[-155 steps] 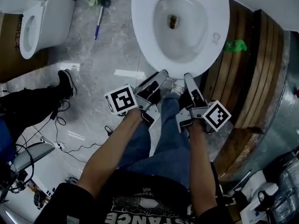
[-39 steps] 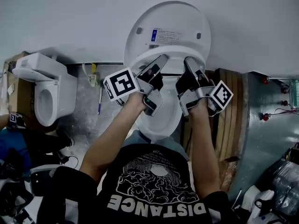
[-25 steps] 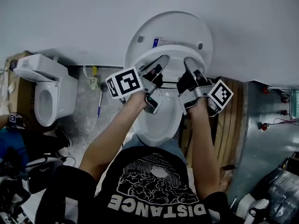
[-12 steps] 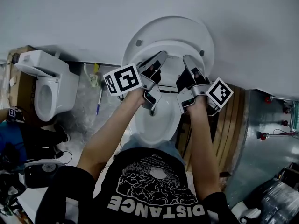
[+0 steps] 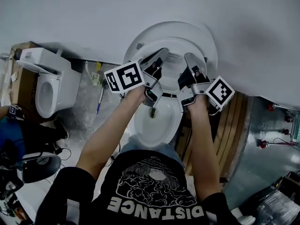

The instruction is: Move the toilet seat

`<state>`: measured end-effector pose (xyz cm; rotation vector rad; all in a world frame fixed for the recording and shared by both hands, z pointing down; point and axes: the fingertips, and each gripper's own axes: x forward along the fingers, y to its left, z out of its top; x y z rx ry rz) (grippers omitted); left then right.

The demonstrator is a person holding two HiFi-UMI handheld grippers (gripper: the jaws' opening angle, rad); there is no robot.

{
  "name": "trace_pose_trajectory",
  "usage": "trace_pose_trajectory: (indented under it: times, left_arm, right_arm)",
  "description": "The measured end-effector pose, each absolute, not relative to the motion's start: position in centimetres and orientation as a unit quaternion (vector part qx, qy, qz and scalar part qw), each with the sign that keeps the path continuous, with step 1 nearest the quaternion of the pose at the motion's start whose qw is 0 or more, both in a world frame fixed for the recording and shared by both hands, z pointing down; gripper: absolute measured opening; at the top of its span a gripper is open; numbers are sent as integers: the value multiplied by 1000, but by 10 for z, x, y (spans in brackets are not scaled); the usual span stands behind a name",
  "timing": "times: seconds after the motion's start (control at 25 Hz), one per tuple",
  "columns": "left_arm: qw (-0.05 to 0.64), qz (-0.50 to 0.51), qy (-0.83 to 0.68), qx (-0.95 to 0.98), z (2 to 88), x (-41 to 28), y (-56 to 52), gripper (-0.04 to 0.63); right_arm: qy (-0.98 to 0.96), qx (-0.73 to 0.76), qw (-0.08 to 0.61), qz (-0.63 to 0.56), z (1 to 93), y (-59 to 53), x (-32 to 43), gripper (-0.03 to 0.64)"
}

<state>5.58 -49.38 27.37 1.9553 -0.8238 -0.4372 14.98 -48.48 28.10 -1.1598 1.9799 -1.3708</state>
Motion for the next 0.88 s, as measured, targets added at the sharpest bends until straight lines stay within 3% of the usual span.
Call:
trace_pose_trajectory:
  times: [0.6, 0.88]
  left_arm:
    - [438, -145, -356, 813, 279, 56, -507, 15]
    - [391, -79, -369, 840, 278, 56, -499, 15]
  right_arm:
    - [744, -436, 192, -469, 277, -497, 141, 34]
    - [783, -468, 129, -390, 260, -481, 127, 34]
